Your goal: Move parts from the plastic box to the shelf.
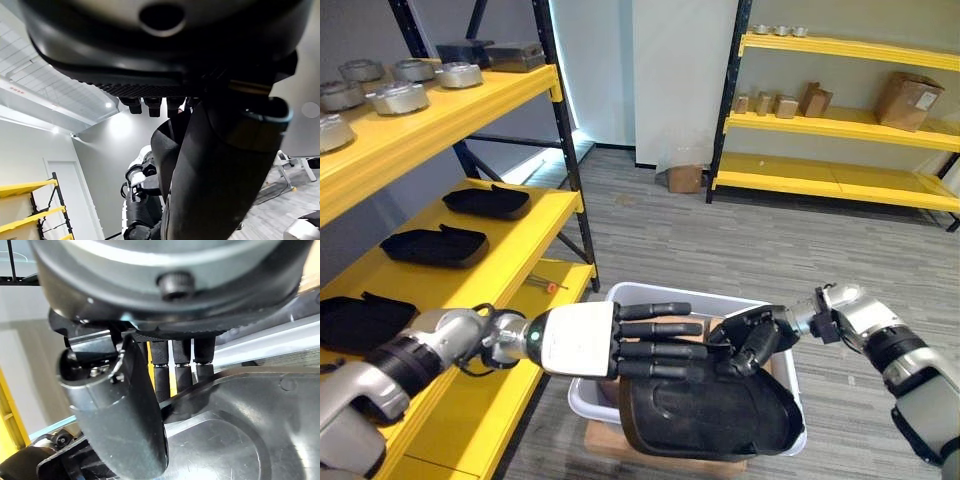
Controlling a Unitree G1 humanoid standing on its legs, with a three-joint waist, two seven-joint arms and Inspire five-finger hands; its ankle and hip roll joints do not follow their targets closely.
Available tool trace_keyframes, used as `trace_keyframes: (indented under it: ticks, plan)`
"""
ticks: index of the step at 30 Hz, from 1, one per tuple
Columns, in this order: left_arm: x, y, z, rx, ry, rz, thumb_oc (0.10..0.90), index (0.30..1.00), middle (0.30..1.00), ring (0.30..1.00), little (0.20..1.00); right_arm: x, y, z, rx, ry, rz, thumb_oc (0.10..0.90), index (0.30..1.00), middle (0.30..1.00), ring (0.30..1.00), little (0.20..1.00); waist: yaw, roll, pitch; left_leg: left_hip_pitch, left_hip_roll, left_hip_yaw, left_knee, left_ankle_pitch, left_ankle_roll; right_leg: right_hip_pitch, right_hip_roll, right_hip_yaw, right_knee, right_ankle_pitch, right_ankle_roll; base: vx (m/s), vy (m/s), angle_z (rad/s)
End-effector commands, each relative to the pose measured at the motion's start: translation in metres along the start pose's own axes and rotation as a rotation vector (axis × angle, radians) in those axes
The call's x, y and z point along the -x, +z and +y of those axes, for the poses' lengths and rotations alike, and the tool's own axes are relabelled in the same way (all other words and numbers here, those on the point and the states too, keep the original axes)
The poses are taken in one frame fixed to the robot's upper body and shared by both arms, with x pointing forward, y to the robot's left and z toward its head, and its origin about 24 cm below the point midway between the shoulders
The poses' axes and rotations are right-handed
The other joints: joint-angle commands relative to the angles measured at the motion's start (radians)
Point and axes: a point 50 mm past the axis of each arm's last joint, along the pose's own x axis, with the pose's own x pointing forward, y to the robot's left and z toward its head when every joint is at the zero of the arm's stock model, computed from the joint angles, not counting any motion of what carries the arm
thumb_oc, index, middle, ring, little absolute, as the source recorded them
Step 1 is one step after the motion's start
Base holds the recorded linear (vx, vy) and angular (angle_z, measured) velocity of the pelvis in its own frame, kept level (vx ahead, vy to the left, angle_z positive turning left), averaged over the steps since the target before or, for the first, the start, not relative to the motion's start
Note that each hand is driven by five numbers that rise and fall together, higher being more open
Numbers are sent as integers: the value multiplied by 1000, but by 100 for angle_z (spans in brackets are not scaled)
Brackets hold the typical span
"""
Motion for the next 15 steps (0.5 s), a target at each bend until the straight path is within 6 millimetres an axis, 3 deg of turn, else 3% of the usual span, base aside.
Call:
trace_keyframes:
  ticks: [1,8,12,15]
  plan:
    - [6,-21,21,-75,84,15,900,1000,1000,1000,1000,28,54,1,133,106,-83,400,300,300,300,300,7,-14,2,55,-8,-10,2,-116,9,36,-20,-65,13,-75,31,0,6,-3]
    - [14,-16,27,-59,28,-6,900,1000,1000,1000,1000,43,52,-1,115,62,-83,400,300,300,300,300,8,-12,8,52,-8,-7,4,-117,9,33,-22,-66,16,-74,33,0,0,0]
    - [11,-15,32,-46,29,-33,900,1000,1000,1000,1000,54,47,-3,88,47,-81,400,300,300,300,300,12,-13,7,52,-9,-8,5,-118,10,35,-22,-68,15,-74,34,26,-12,-2]
    - [5,-13,34,-38,60,-59,900,1000,1000,1000,1000,51,45,-3,81,62,-81,400,300,300,300,300,16,-11,7,50,-8,-6,3,-118,9,33,-21,-68,14,-74,36,24,-11,-1]
